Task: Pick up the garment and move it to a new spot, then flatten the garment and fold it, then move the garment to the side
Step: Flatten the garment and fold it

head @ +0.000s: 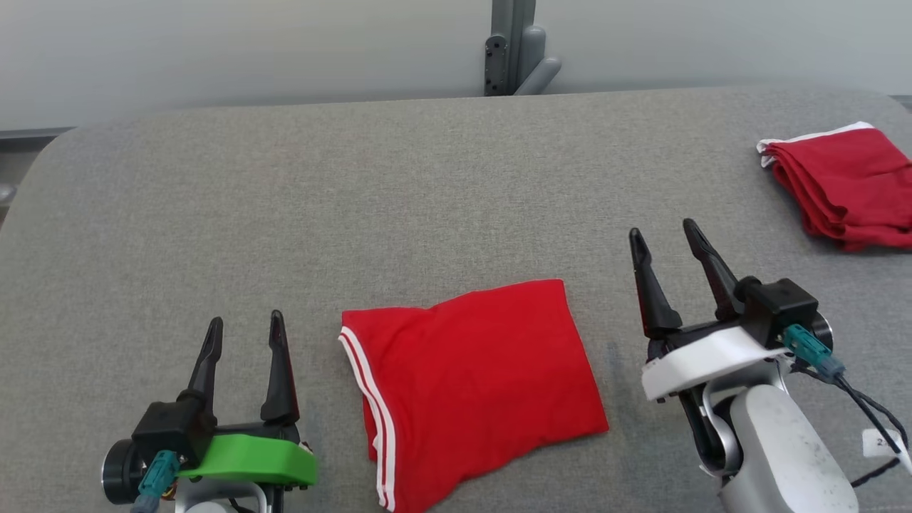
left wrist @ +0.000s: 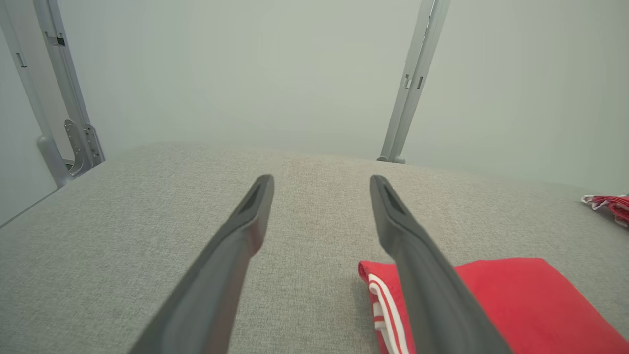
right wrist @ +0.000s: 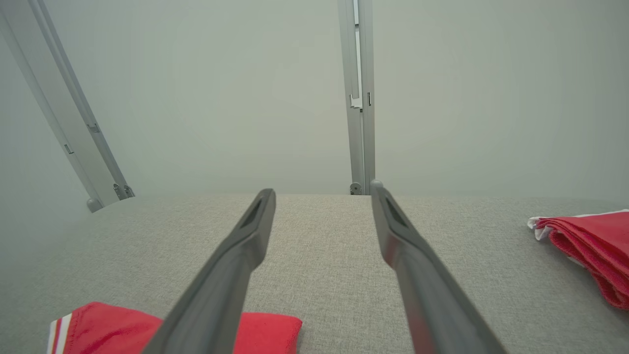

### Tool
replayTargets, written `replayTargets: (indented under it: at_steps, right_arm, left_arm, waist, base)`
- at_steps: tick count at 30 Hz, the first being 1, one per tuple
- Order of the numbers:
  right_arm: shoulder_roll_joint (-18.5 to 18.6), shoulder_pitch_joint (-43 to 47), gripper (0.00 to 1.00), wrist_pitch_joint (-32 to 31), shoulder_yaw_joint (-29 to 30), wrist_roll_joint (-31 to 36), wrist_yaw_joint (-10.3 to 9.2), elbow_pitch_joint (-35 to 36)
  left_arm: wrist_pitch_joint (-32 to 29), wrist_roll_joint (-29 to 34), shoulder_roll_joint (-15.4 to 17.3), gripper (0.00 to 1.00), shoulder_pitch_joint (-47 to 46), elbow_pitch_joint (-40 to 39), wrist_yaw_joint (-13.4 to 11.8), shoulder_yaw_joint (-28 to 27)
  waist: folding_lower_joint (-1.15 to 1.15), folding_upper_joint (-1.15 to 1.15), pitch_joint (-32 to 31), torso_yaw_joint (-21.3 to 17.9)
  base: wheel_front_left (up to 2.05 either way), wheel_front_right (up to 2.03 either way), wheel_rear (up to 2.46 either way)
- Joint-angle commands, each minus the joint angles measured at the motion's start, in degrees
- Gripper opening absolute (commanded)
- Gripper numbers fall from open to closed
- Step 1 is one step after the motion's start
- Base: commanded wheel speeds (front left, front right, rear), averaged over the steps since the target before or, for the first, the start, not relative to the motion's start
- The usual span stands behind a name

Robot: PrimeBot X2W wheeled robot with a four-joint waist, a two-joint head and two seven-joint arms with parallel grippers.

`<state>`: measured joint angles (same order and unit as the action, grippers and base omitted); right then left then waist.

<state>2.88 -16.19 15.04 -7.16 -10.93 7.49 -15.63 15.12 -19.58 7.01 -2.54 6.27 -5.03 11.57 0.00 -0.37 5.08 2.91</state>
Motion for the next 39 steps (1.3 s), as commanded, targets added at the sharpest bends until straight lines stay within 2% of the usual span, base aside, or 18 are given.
replayTargets:
  at_steps: [1,9,18,39]
  right_arm:
    - [0.1,2.2,1.0,0.1,1.4,-0.4,-0.01,1.9]
    - [0.0,8.1,1.0,0.1,5.2,-1.1,-0.01,6.7]
    - [0.0,12.7,1.0,0.1,5.3,-0.2,-0.01,9.4]
    - [0.0,13.9,1.0,0.1,6.2,-0.5,-0.01,8.2]
  left_arm:
    - [0.0,0.6,-0.2,1.0,0.6,0.0,0.5,-0.8]
    - [0.0,1.6,-1.3,1.0,2.4,-0.3,1.0,-2.4]
    - [0.0,2.5,-2.2,1.0,5.0,-0.4,2.4,-4.1]
    - [0.0,4.1,-3.6,1.0,5.8,0.3,4.1,-6.8]
  waist:
    - [0.0,0.37,-1.1,-1.3]
    - [0.0,0.37,-2.3,-2.2]
    - [0.0,0.37,-2.5,-2.6]
    - [0.0,0.37,-3.1,-1.6]
  base:
    - [0.0,0.0,0.0]
    - [0.0,0.0,0.0]
    - [0.0,0.0,0.0]
    - [0.0,0.0,0.0]
